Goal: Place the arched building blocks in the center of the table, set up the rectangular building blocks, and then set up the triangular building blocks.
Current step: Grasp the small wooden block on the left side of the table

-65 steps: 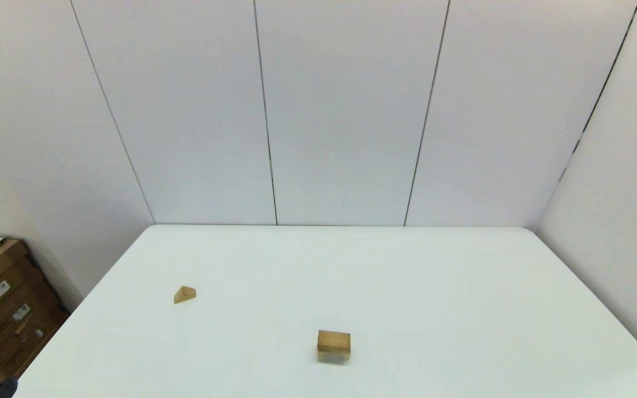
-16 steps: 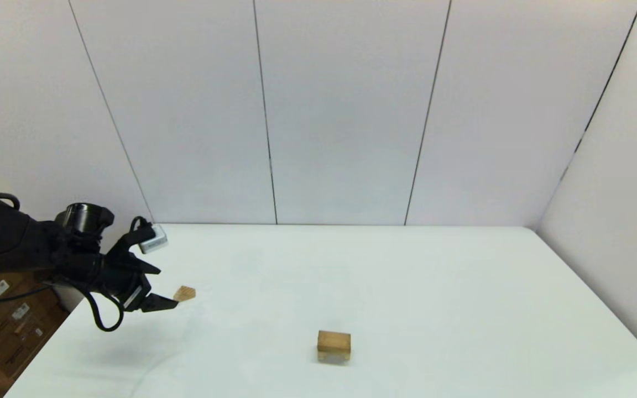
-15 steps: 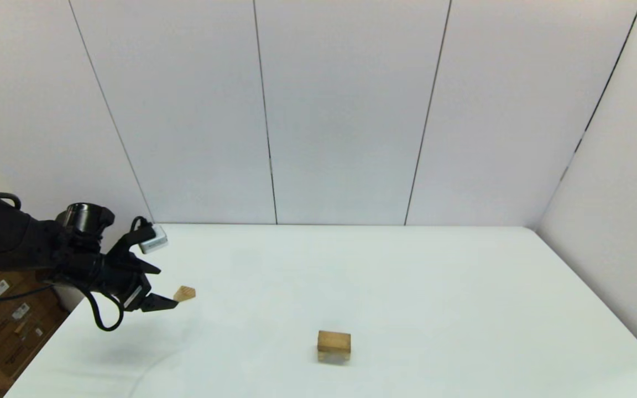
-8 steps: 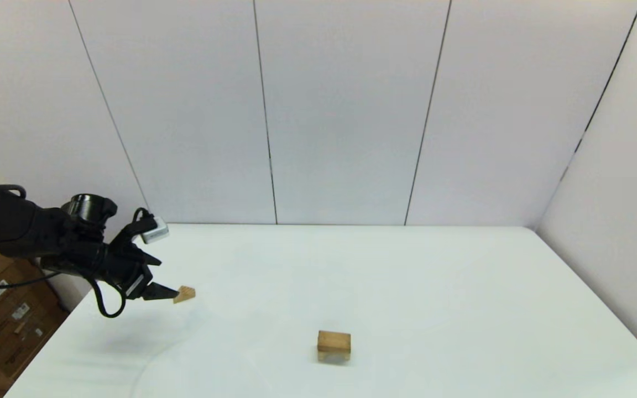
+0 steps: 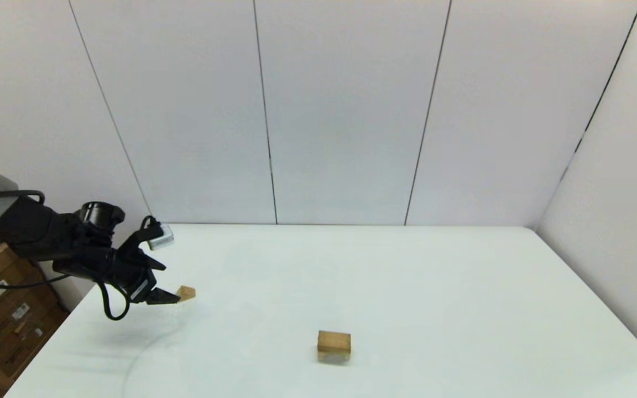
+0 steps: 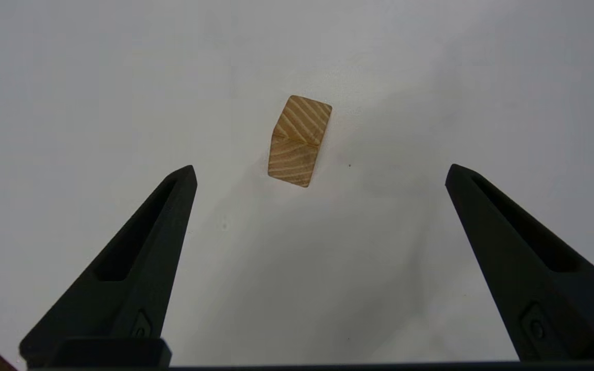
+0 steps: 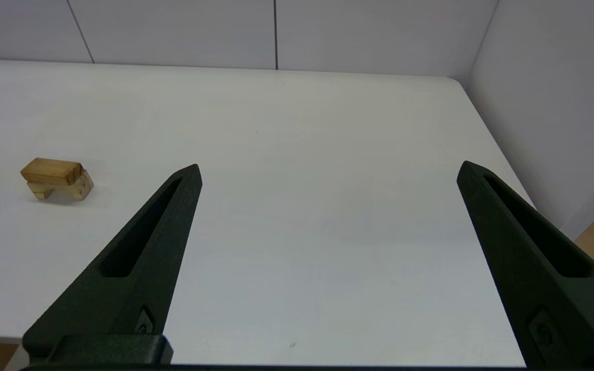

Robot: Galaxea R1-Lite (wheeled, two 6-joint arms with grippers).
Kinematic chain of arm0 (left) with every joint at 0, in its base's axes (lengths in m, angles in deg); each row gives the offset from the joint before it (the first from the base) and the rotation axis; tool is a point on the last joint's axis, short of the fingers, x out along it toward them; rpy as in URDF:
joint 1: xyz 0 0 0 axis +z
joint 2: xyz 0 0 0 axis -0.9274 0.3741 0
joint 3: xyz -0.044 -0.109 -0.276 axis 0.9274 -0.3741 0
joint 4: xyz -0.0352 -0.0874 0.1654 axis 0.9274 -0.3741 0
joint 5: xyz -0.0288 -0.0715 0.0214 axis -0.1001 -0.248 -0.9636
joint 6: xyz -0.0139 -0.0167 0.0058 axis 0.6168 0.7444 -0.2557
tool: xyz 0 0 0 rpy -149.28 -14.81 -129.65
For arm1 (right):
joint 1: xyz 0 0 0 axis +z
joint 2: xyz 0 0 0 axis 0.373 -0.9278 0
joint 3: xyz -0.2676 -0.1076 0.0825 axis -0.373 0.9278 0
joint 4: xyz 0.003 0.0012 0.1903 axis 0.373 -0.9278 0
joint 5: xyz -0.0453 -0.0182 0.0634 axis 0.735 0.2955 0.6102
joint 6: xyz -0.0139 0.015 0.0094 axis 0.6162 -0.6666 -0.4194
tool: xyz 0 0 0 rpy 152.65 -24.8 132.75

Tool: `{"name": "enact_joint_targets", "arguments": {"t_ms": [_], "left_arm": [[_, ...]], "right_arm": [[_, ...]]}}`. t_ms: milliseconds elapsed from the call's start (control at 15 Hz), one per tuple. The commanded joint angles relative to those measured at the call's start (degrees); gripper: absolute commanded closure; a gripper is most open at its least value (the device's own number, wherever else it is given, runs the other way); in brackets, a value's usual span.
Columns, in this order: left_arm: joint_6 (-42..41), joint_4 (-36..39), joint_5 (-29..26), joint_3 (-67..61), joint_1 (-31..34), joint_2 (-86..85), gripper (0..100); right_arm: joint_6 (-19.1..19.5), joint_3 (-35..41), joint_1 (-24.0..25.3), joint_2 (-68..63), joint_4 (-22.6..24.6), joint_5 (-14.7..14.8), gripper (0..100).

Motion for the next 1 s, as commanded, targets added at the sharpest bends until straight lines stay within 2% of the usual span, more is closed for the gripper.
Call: {"name": "enact_joint_targets", "arguments": {"t_ms": [67, 1000], "left_arm": [[-0.61, -0.04, -0.32, 0.89, 0.1, 2.37, 0], [-0.7, -0.3, -0.85, 4.4, 0.01, 7.29, 0]], "right_arm": [[0.02, -0.01, 0.02, 0.01, -0.06, -0.05, 0], [0.02, -0.01, 0.02, 0.01, -0.06, -0.05, 0]]}}
